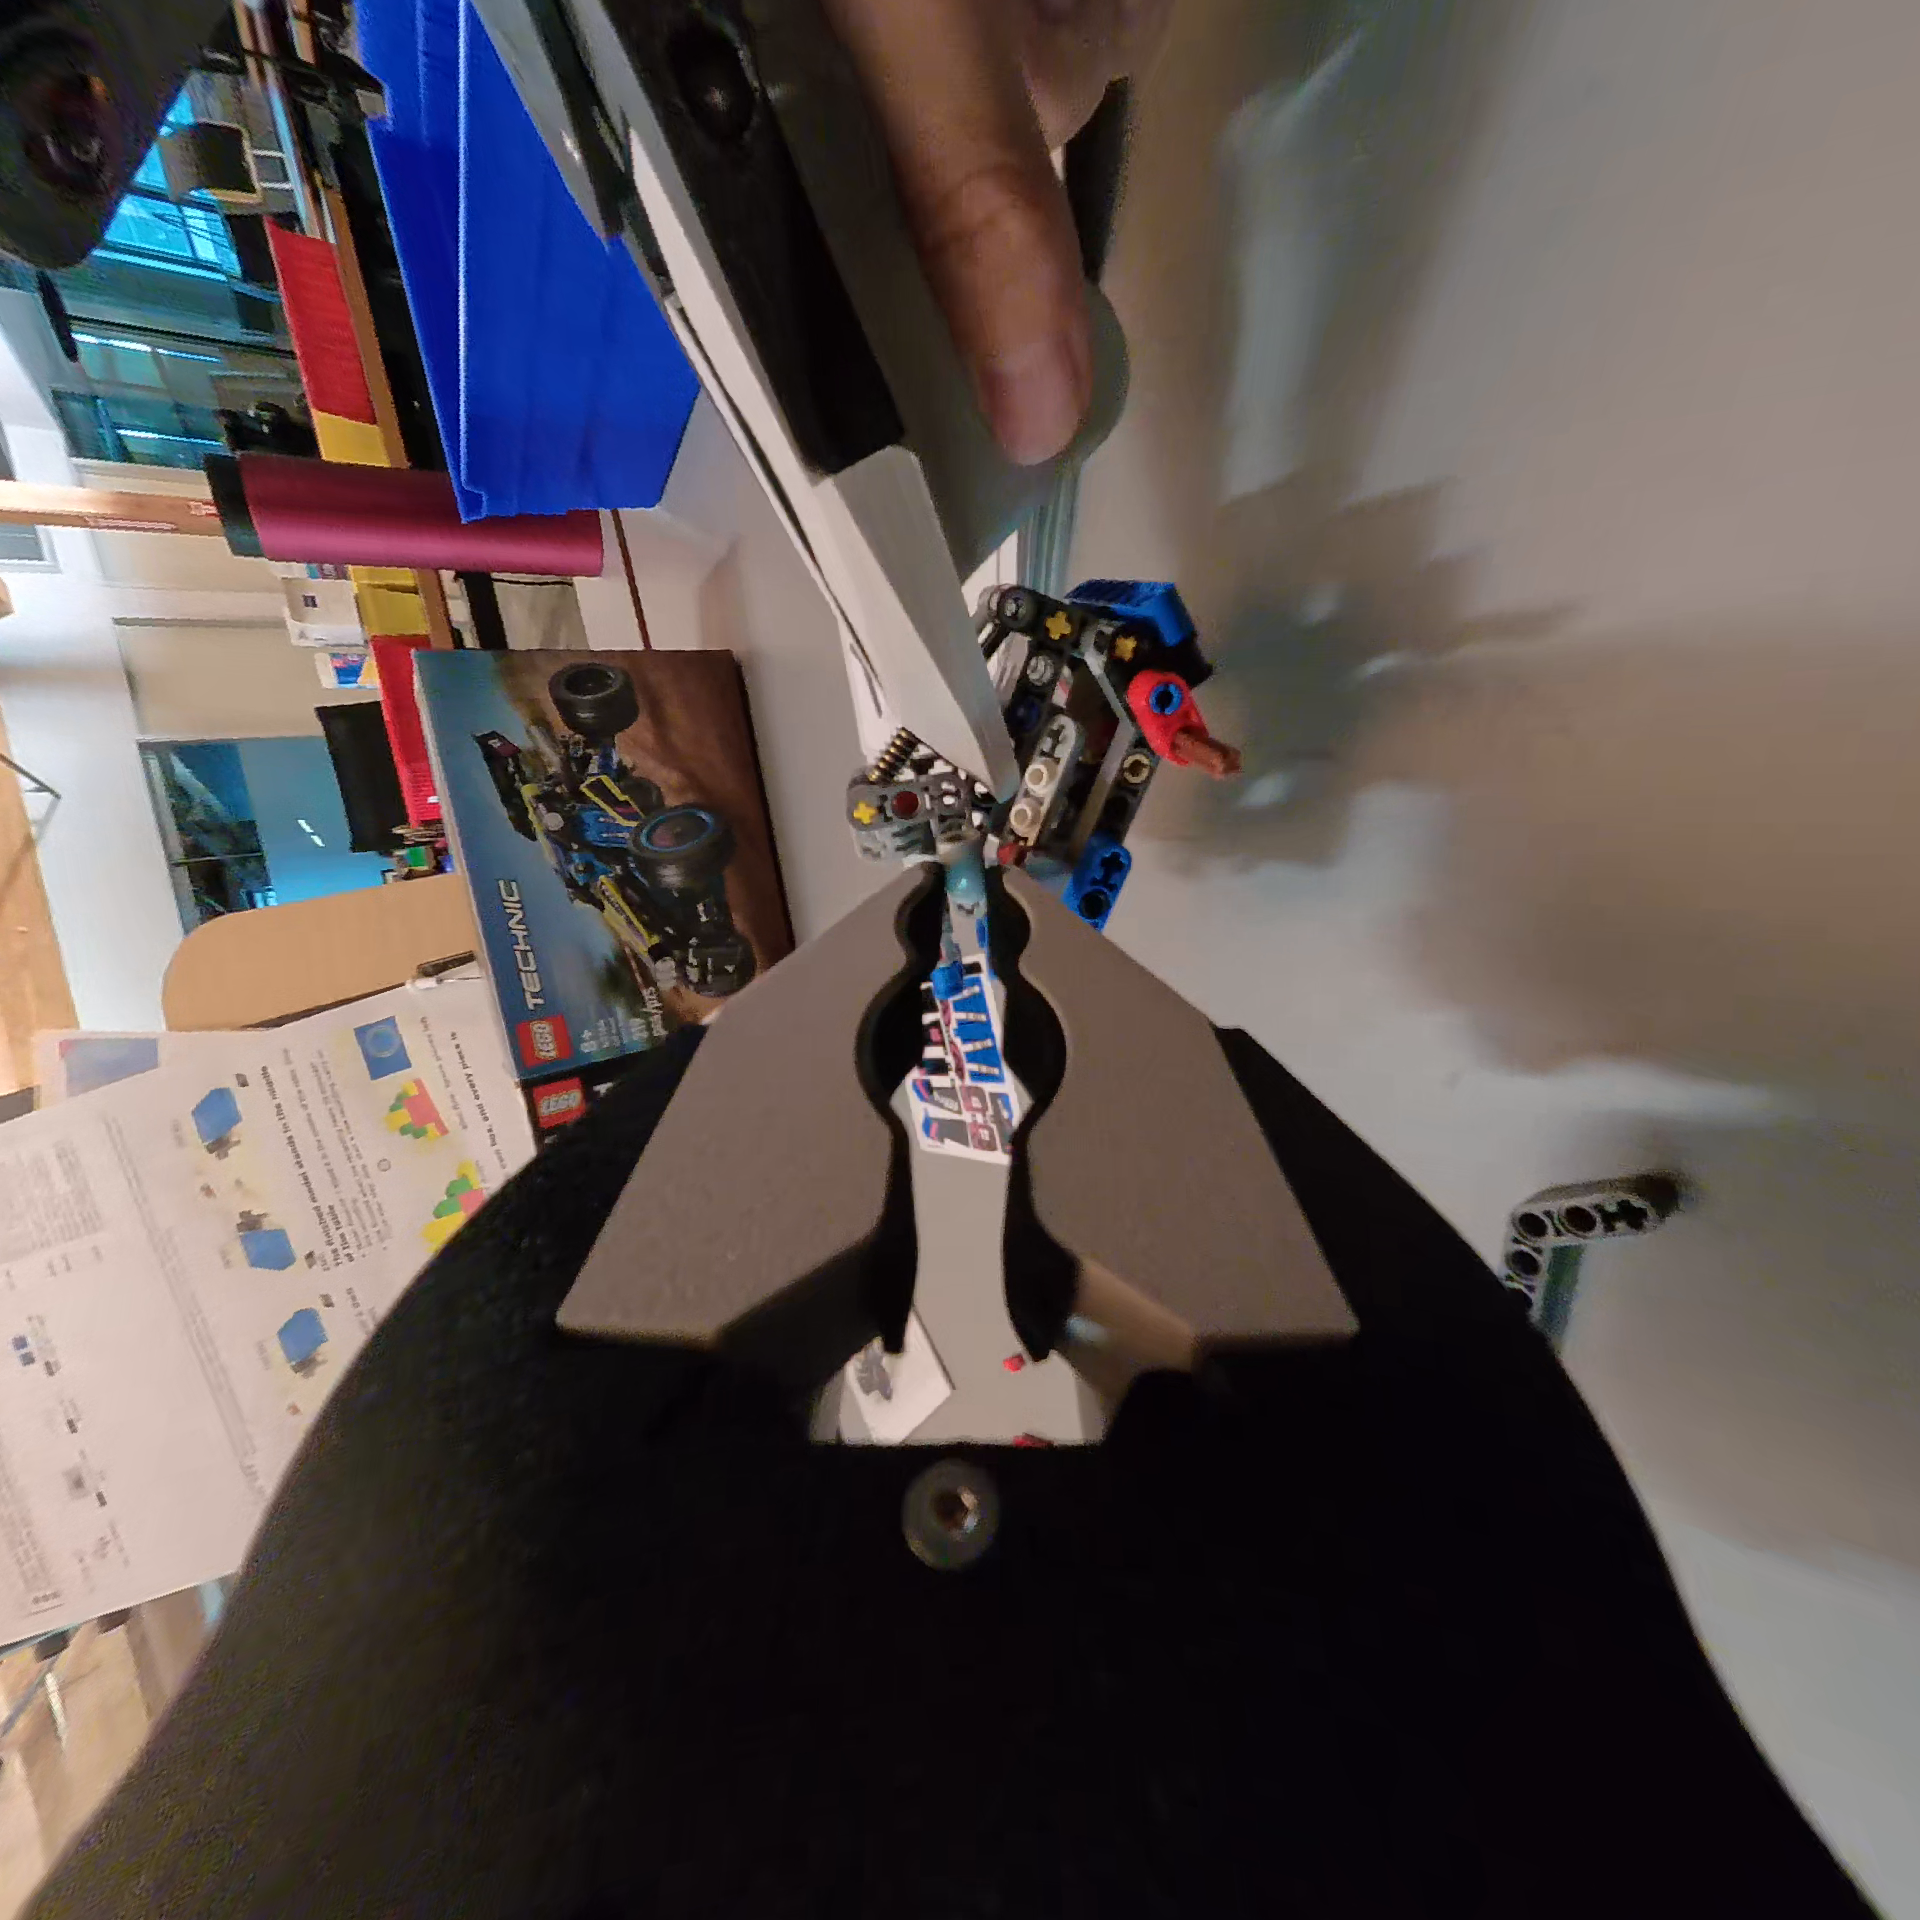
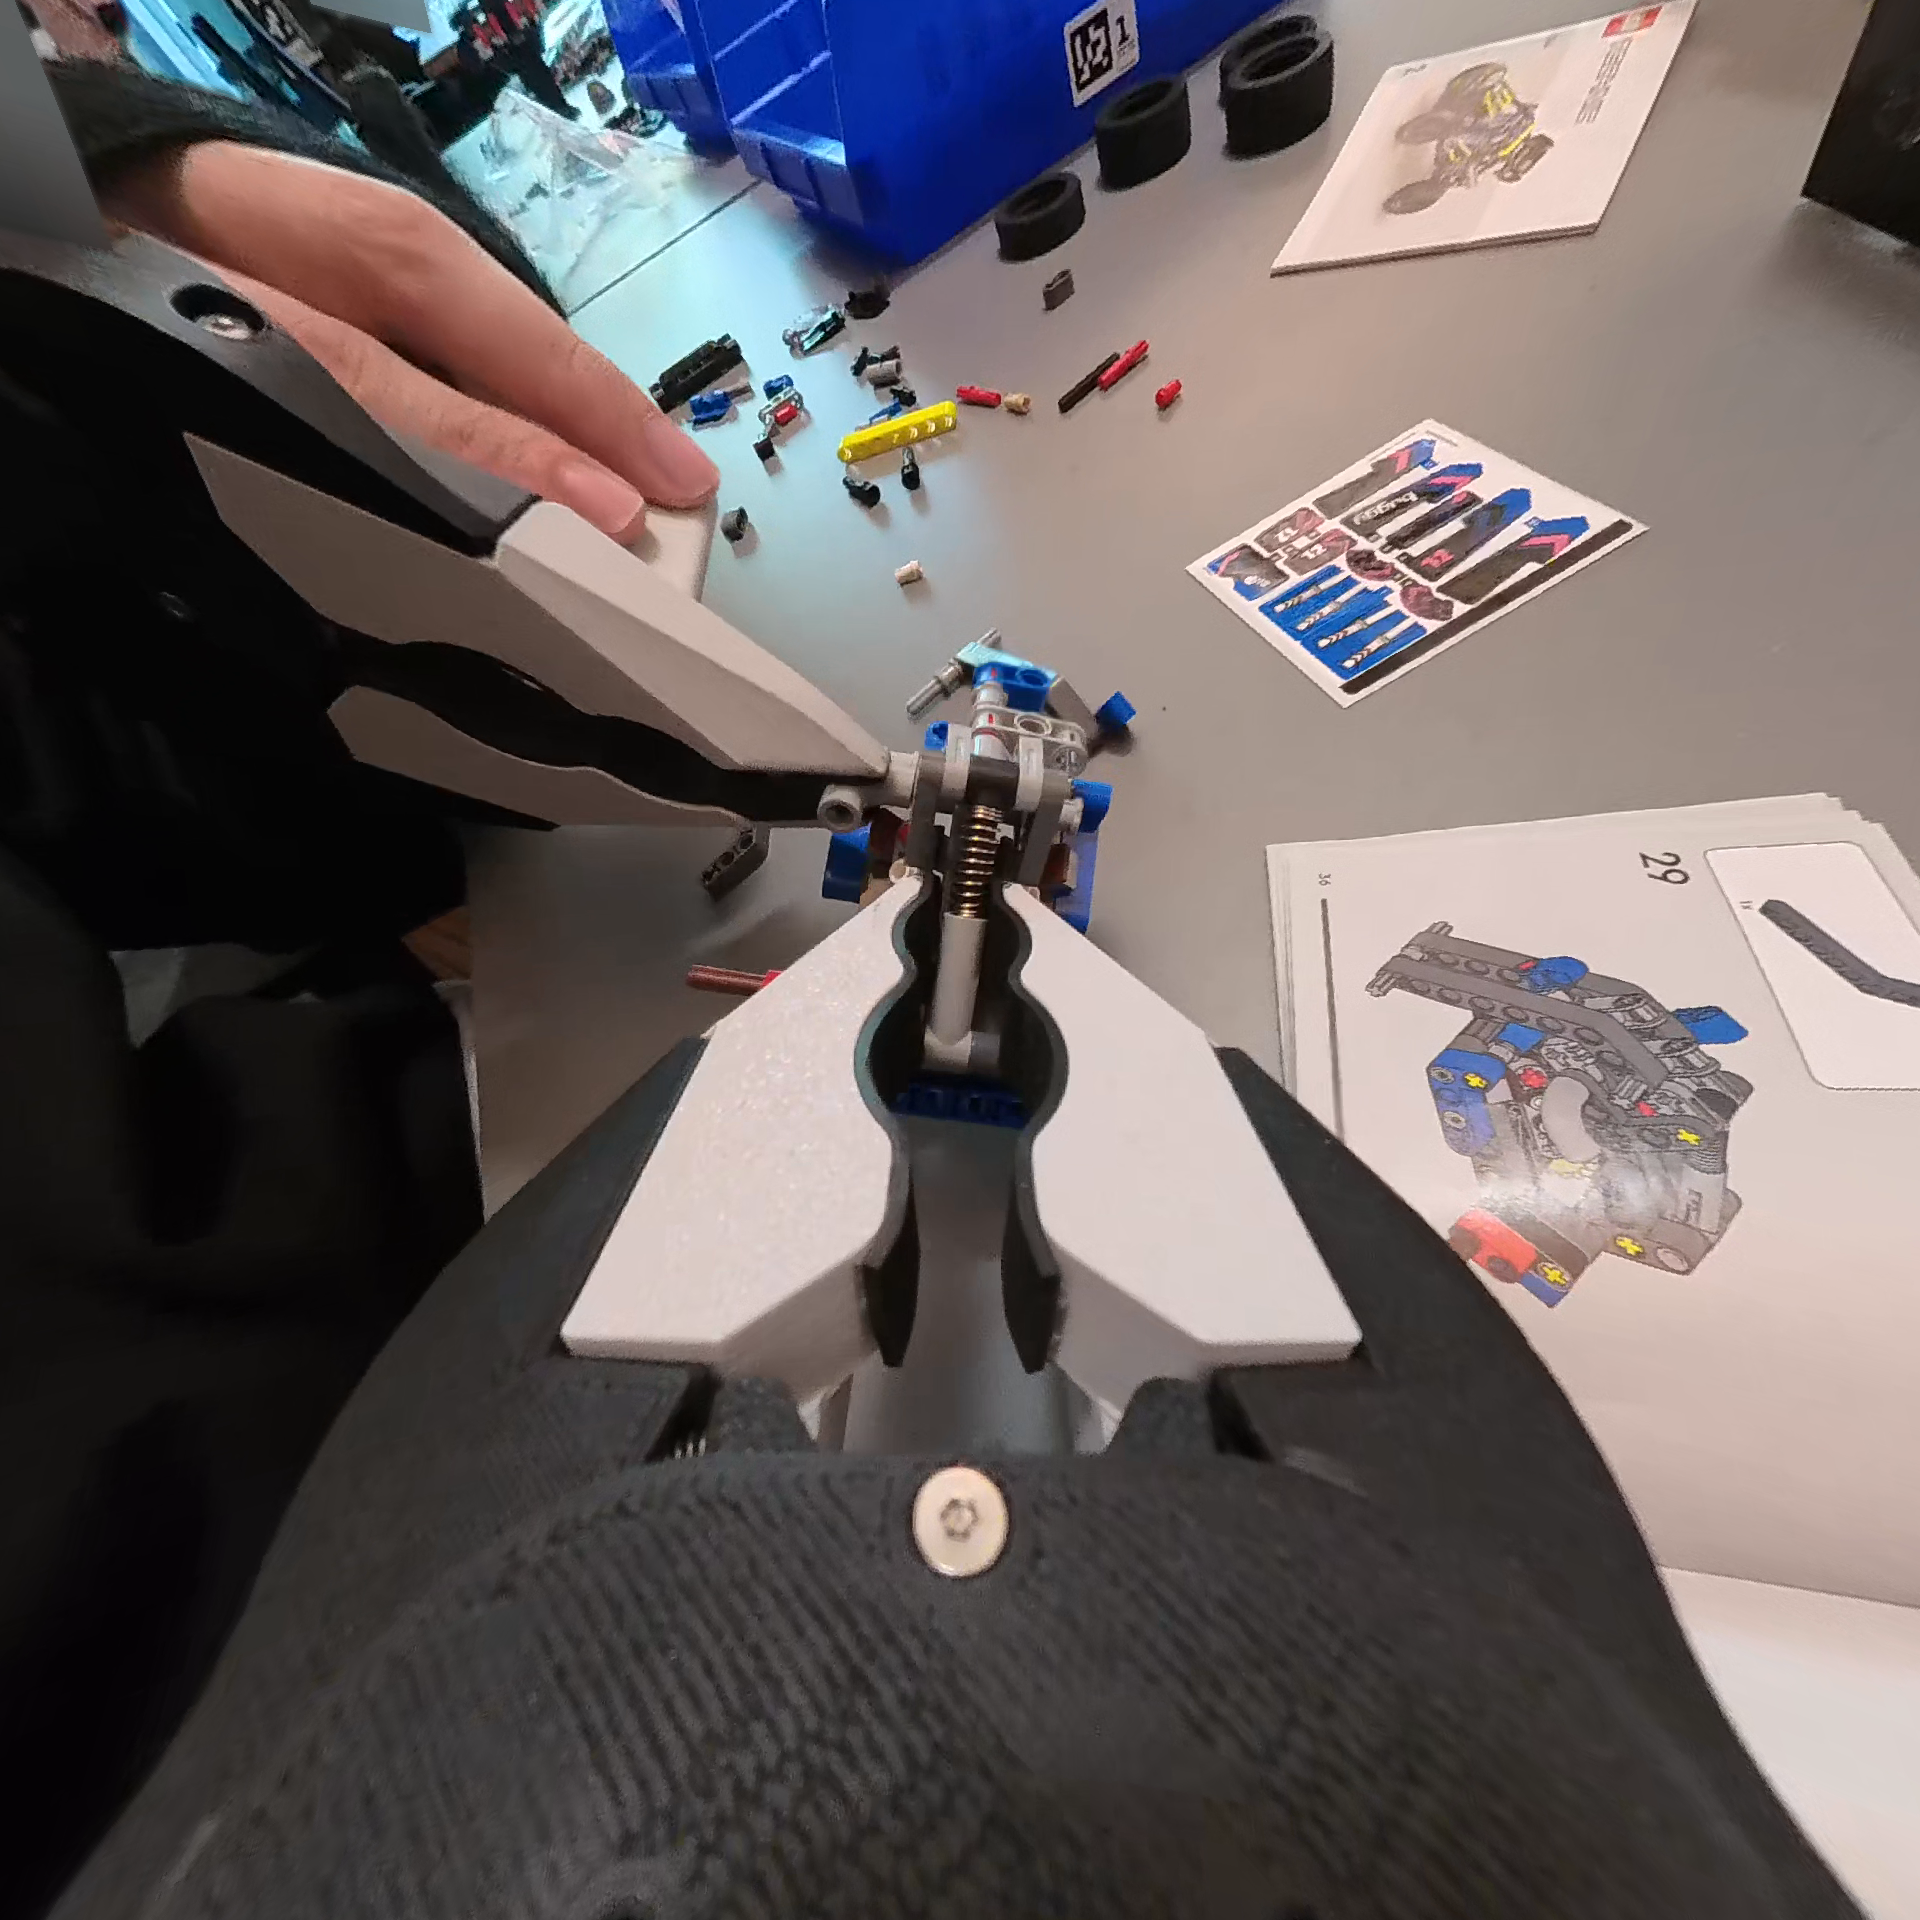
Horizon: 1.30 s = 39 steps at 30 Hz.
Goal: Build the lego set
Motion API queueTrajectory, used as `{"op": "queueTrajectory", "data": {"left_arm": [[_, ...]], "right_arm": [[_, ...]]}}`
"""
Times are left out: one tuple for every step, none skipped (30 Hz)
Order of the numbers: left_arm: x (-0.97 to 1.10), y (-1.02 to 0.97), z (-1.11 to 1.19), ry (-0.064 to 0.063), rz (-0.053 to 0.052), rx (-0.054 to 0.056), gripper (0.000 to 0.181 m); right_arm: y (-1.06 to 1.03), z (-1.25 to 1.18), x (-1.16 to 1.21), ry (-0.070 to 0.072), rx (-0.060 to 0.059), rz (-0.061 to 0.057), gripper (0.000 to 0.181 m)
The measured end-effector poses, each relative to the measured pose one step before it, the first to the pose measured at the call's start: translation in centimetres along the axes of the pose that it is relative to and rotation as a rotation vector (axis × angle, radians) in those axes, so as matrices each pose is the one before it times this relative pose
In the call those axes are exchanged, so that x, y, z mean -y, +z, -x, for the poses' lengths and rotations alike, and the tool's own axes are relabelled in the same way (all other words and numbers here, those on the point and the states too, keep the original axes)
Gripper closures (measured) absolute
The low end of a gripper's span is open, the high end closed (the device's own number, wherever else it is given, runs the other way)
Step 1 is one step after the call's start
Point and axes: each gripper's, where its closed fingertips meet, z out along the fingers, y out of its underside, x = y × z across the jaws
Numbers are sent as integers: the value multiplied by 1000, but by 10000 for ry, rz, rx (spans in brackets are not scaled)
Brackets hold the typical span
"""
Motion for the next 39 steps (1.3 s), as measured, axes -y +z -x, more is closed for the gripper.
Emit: {"op": "queueTrajectory", "data": {"left_arm": [[34, 32, -20, 64, 28, 15, 176], [-9, 68, 10, 8, 46, 30, 176], [-36, 89, 95, 15, 38, 94, 176], [23, 61, 28, -29, -26, 30, 176], [52, 47, -22, -119, -65, -30, 176], [68, 47, -3, -218, -90, -40, 177], [-2, 76, 11, -366, -97, -77, 176], [-80, 116, -181, -502, -104, -253, 175], [-187, 77, -350, -596, -158, -452, 171], [-408, 17, 62, -778, -180, -307, 164], [-535, -11, 227, -1007, -212, -357, 162], [-485, -58, 165, -1156, -317, -527, 162], [-322, -153, 29, -1065, -462, -672, 162], [-342, -200, 74, -906, -423, -590, 162], [-352, -172, 69, -629, -319, -505, 162], [-252, -79, -34, -375, -306, -437, 163], [-259, 33, -196, -250, -203, -387, 164], [-298, 156, -427, -150, -51, -437, 164], [-241, 251, -422, -46, 8, -352, 164], [-201, 296, -197, 47, 22, -149, 164], [-287, 283, 57, 26, 115, 35, 164], [-437, 233, 142, -48, 240, 70, 164], [-448, 181, 12, -29, 261, -25, 164], [-237, 125, -84, 34, 112, -60, 164], [-84, 76, -47, 39, 32, -27, 164], [63, 82, -39, 16, -31, -19, 165], [152, 83, -164, 8, -91, -98, 165], [174, 94, -222, -14, -109, -144, 164], [20, 133, -229, -29, -25, -148, 165], [-135, 166, -91, -11, 76, -62, 165], [-188, 179, -80, 66, 124, -24, 165], [-115, 176, -61, 130, 95, 23, 166], [-57, 147, -85, 148, 60, 3, 168], [9, 103, -56, 113, 23, 13, 169], [24, 88, 69, 64, 9, 77, 170], [62, 70, 13, 17, -24, 14, 170], [22, 69, -35, -13, -18, -30, 170], [-37, 99, -26, -19, 6, -28, 170], [-100, 159, 10, -10, 41, 1, 170]], "right_arm": [[-47, -34, 32, -20, -25, -2, 175], [-19, -20, -92, -97, -30, 79, 174], [-17, -87, -3, -50, -68, 1, 175], [-37, -88, 38, 2, -41, -32, 175], [-38, -40, -52, -18, 14, 26, 174], [-42, -56, -15, -69, -1, -4, 175], [-54, -120, 89, -149, -66, -71, 175], [-14, -167, 145, -108, -118, -113, 175], [69, -119, -50, -279, -107, 11, 176], [110, -94, -320, -356, -99, 158, 175], [143, -80, -501, -311, -86, 276, 176], [152, -19, -593, -346, -50, 363, 176], [132, -57, -441, -360, -132, 301, 176], [168, -32, -250, -403, -167, 212, 176], [200, 172, -234, -339, -42, 221, 176], [198, 337, -119, -233, 101, 164, 176], [162, 353, -5, -121, 139, 53, 176], [137, 239, 128, 6, 117, -63, 176], [105, 252, 66, 39, 176, -40, 176], [33, 288, 61, 10, 194, -54, 175], [-105, 62, 69, -18, 40, -25, 173], [-251, -254, 109, -64, -186, -6, 168], [-340, -133, 138, -149, -122, 9, 168], [-367, -59, 265, -144, -99, -57, 169], [-295, -119, 287, -108, -146, -72, 168], [-150, 21, 160, -170, -80, 5, 169], [-20, 285, -65, -259, 66, 130, 169], [99, 105, -204, -233, -66, 216, 168], [144, -144, -280, -211, -206, 278, 168], [167, 56, -118, -275, -75, 180, 171], [116, 139, 111, -264, -34, 14, 174], [50, 154, 207, -170, -20, -28, 176], [36, 124, 95, -98, -12, 48, 176], [19, 20, -3, -104, -67, 86, 176], [-18, -18, -44, -164, -110, 92, 176], [-52, -70, -26, -172, -159, 68, 177], [-37, -78, -81, -132, -165, 103, 177], [-27, -140, -28, -104, -199, 78, 177], [-2, -281, 1, -78, -303, 41, 177]]}}
